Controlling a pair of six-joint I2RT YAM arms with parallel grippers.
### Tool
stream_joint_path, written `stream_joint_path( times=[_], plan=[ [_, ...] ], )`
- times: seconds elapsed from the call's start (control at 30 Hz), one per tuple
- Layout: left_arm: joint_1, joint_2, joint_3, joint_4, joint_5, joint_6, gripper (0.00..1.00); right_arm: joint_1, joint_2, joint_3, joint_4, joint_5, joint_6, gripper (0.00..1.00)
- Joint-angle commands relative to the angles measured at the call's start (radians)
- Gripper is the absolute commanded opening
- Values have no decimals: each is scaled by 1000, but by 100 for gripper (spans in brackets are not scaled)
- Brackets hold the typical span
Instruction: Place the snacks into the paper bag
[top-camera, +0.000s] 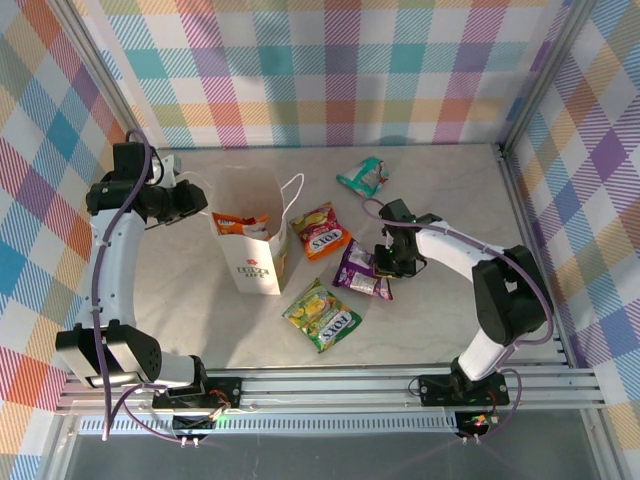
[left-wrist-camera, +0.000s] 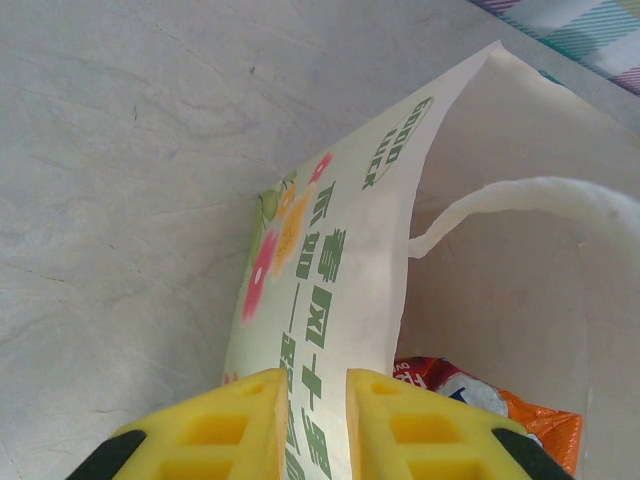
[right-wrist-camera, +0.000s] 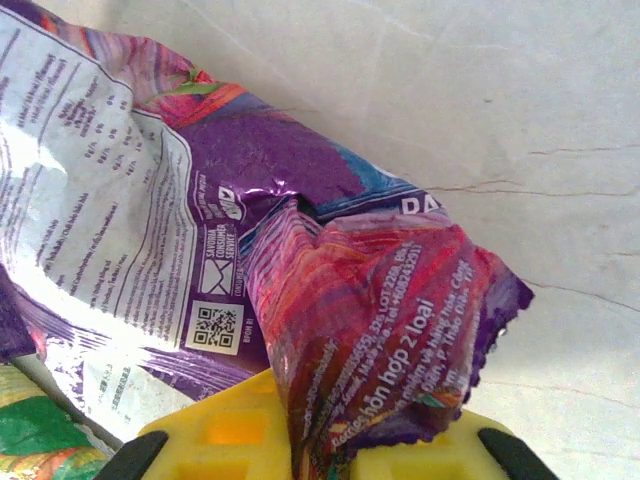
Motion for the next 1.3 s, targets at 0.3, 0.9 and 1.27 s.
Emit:
stream_joint_path(
  times=[0.3,0.9,1.27],
  plan=[
    [-8,5,24,-8,0,9,23,3,-60,83,-115,71,-44,7],
    [-8,3,29,-9,6,7,23,2,-151,179,-192,96,-64,2],
    [-8,1,31,-5,19,4,23,3,-251,235,-230,136,-40,1]
  ],
)
